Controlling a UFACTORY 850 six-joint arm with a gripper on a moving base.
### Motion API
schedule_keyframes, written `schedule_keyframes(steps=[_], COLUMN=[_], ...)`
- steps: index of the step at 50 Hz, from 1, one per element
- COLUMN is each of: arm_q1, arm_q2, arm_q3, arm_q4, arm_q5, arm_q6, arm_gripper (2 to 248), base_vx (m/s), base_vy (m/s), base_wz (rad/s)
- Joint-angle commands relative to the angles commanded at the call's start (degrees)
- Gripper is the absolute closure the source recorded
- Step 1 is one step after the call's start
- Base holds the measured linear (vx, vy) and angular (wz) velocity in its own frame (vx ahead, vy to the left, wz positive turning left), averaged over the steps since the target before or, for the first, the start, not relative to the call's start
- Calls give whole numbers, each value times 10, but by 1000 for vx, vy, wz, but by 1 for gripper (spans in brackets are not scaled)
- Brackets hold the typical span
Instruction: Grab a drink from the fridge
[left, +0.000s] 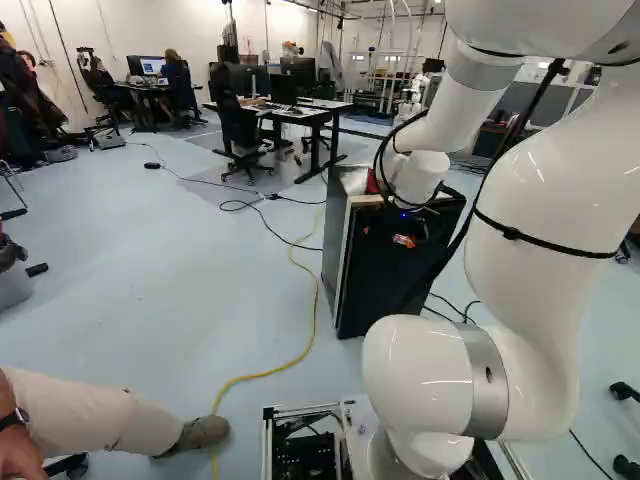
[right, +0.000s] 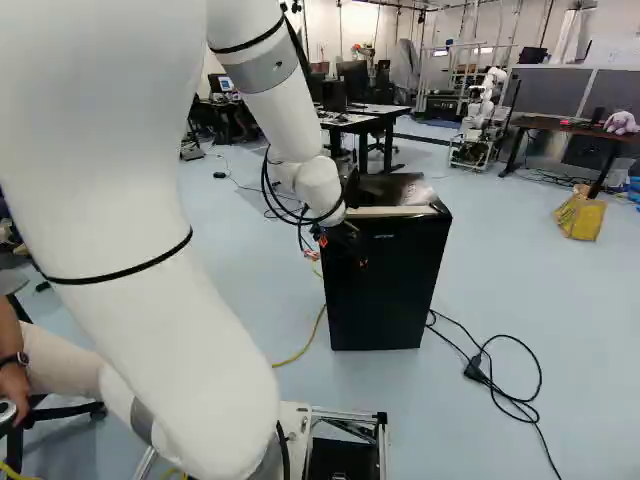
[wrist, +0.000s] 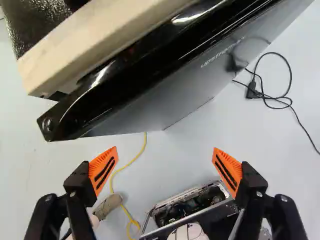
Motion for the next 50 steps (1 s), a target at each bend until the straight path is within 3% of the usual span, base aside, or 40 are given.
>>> schedule_keyframes(steps=[13,50], arm_q1=[1,10], arm_q2=[-4,-38], arm_q3=[-4,-44], arm_q4=[0,0], arm_q5=[28,31], arm_q6=[0,0], arm_gripper=[3,3], base_vx=[0,0], base_vy=[0,0], base_wz=[0,0])
